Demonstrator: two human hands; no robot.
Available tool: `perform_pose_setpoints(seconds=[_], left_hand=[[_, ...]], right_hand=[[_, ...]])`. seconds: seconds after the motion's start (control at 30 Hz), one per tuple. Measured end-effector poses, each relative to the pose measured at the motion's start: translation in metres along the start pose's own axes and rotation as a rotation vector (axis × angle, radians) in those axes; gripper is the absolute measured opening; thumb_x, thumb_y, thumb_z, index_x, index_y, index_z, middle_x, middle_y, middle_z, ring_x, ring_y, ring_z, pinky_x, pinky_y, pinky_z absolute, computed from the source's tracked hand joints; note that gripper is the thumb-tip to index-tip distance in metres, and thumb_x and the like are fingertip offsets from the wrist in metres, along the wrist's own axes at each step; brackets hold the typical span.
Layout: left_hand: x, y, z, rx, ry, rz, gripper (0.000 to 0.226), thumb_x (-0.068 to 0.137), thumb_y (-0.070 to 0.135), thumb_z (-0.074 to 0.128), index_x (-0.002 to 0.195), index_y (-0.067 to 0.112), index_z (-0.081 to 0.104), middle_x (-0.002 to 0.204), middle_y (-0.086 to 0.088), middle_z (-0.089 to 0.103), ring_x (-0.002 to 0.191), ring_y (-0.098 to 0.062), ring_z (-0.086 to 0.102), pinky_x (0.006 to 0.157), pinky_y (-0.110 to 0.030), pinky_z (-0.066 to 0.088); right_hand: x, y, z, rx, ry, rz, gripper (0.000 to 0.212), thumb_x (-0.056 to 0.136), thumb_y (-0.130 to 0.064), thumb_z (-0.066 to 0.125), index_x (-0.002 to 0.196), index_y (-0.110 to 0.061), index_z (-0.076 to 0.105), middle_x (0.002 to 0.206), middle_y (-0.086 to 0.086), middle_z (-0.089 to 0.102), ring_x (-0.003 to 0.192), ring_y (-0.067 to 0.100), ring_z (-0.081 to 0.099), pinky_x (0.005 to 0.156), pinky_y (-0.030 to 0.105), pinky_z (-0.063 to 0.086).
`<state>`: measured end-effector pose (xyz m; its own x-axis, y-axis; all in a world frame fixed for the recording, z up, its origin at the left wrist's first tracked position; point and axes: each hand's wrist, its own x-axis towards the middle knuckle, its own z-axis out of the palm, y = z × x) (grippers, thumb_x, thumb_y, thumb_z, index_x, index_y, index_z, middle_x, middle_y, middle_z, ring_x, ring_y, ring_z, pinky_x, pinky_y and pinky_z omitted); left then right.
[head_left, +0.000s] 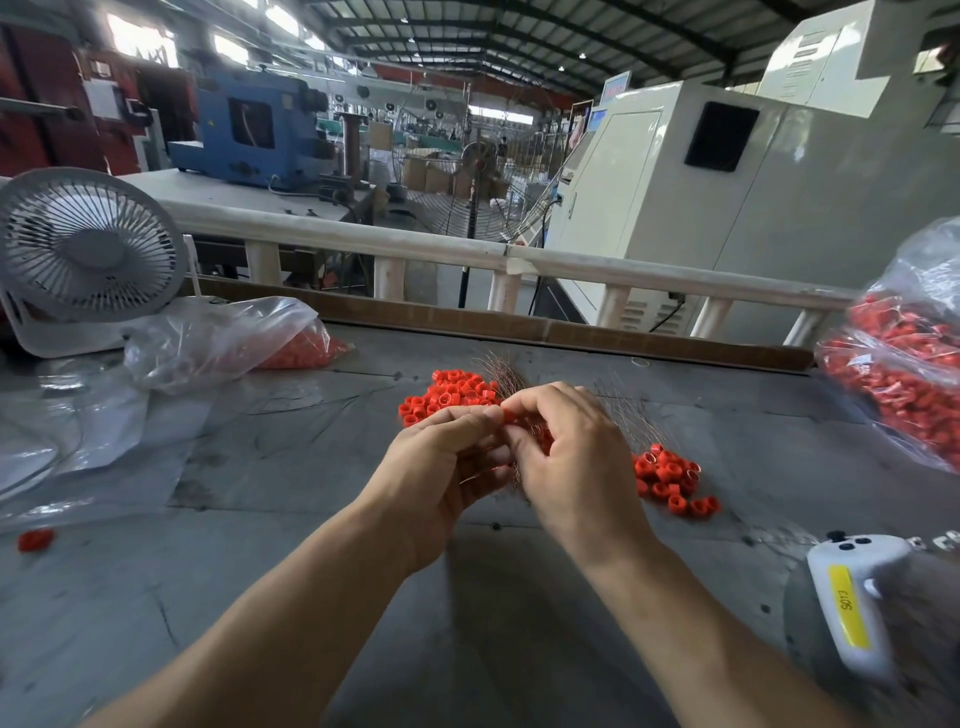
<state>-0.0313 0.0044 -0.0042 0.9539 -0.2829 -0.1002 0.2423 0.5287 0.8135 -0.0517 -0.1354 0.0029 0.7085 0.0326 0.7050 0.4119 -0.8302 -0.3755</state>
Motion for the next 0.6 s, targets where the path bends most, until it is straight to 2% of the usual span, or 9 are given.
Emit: perform_pose_setpoints(seconds=[0.2, 0.37, 0.5, 0.6], left_hand=[[-0.0013, 0.0006, 0.0012, 0.013, -0.022, 0.010, 0.006, 0.094, 0.010, 0.066, 0.098, 0.006, 0.069, 0.082, -0.010, 0.064, 0.075, -0.020, 0.065, 0.078, -0.034, 0.057], [-0.0019, 0.0019, 0.0025, 0.027, -0.042, 0.021, 0.011, 0.094, 0.011, 0.065, 0.103, 0.004, 0.068, 0.084, -0.011, 0.066, 0.077, -0.020, 0.065, 0.080, -0.035, 0.057], [-0.0022, 0.0025, 0.0002, 0.036, -0.028, 0.031, 0.011, 0.096, 0.011, 0.063, 0.103, 0.003, 0.068, 0.084, -0.011, 0.066, 0.076, -0.019, 0.065, 0.076, -0.033, 0.056], [-0.0018, 0.0027, -0.0004, 0.023, -0.021, 0.049, 0.014, 0.095, 0.010, 0.065, 0.108, 0.003, 0.068, 0.084, -0.011, 0.067, 0.075, -0.019, 0.064, 0.072, -0.032, 0.057]], right_hand=[[0.0020, 0.0023, -0.0008, -0.049, 0.027, -0.067, 0.007, 0.090, -0.009, 0.074, 0.092, -0.013, 0.068, 0.091, -0.003, 0.067, 0.091, 0.021, 0.060, 0.079, 0.037, 0.051], [0.0041, 0.0017, -0.0007, -0.065, 0.075, -0.101, 0.009, 0.088, -0.006, 0.073, 0.087, -0.013, 0.067, 0.086, -0.002, 0.066, 0.086, 0.022, 0.058, 0.077, 0.034, 0.048], [0.0051, 0.0044, -0.0016, -0.112, 0.043, -0.167, 0.003, 0.090, -0.016, 0.074, 0.092, -0.017, 0.072, 0.091, -0.005, 0.068, 0.092, 0.022, 0.059, 0.084, 0.041, 0.048], [0.0066, 0.0052, -0.0048, -0.195, 0.062, -0.207, 0.009, 0.089, -0.023, 0.078, 0.098, -0.022, 0.076, 0.097, -0.006, 0.065, 0.095, 0.020, 0.058, 0.084, 0.036, 0.047]])
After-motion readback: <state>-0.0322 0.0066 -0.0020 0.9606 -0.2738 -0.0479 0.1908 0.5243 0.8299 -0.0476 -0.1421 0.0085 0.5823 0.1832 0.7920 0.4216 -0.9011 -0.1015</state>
